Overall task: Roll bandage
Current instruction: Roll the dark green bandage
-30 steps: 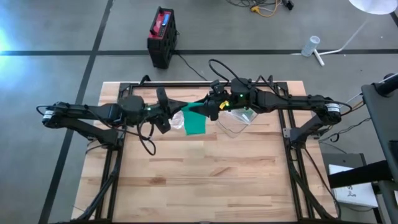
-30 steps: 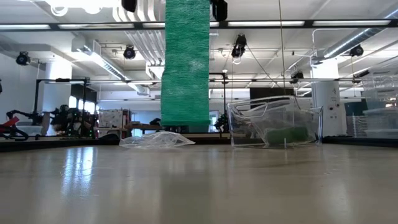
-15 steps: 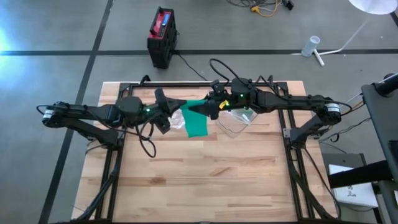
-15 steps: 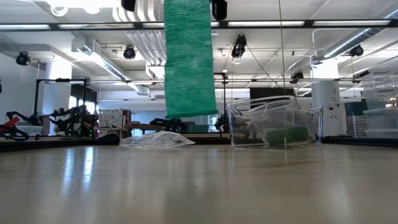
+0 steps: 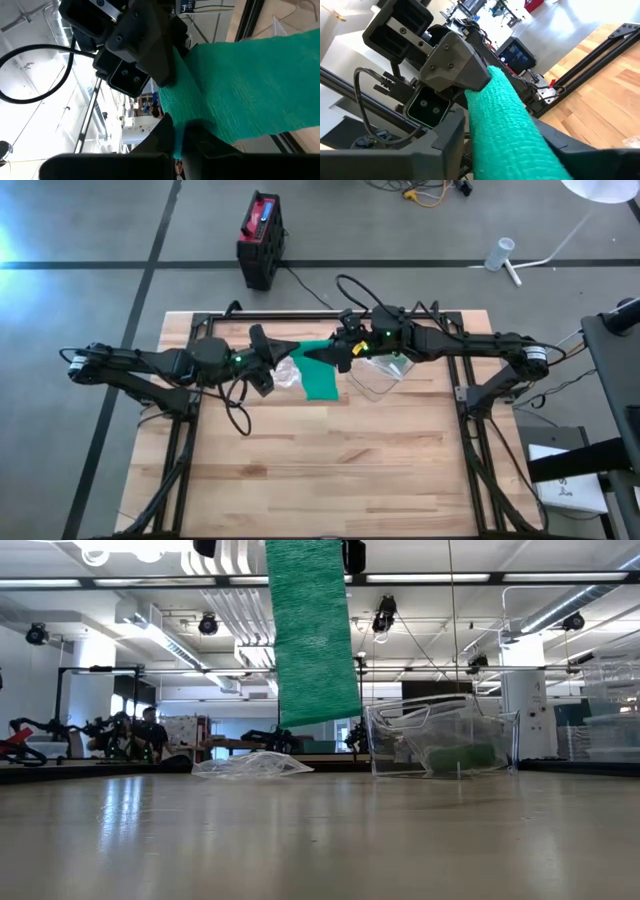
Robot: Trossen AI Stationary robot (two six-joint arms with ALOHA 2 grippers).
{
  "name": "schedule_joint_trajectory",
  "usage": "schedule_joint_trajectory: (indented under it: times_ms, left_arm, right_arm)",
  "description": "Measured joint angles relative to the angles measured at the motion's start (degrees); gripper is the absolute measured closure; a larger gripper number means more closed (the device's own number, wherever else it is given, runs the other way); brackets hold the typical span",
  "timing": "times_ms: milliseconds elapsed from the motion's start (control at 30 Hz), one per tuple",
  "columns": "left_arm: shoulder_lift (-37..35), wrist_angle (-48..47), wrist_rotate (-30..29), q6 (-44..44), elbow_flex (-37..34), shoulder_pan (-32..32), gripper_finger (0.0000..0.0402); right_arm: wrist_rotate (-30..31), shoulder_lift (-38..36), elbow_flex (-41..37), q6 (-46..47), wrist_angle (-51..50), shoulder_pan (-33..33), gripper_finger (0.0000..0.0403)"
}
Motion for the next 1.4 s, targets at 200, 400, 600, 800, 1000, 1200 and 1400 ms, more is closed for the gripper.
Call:
schedule_joint_trajectory:
  times_ms: [200,400,600,800,1000,1200,1400]
  left_arm:
    - [-0.02,-0.07,-0.02,-0.33,0.0,-0.24,0.0393]
    - [-0.35,-0.05,-0.66,-9.41,0.0,-0.25,0.0387]
    - [-2.75,-1.89,-9.04,-27.35,0.0,-0.29,0.032]
    - [-6.18,-12.32,-7.95,-48.82,0.0,1.17,0.0208]
    - [-7.93,-15.51,6.09,-67.05,0.0,3.12,0.0104]
    - [-6.67,-12.45,15.57,-77.75,0.0,4.0,0.0053]
    - [-6.27,-6.61,15.58,-77.88,0.0,4.08,0.0049]
  right_arm:
    - [-0.04,0.0,0.0,-2.69,0.03,0.0,0.0316]
    - [0.04,0.0,0.0,-7.33,0.19,0.0,0.0377]
    - [1.94,0.0,0.02,-12.12,0.4,-0.04,0.0386]
    - [1.64,0.0,0.02,-19.07,0.12,0.09,0.0378]
    - [1.91,-0.02,0.02,-30.64,0.11,0.15,0.0386]
    - [3.47,-0.31,1.17,-41.97,0.48,0.13,0.0387]
    - [4.5,-0.54,2.36,-47.36,0.38,0.52,0.0388]
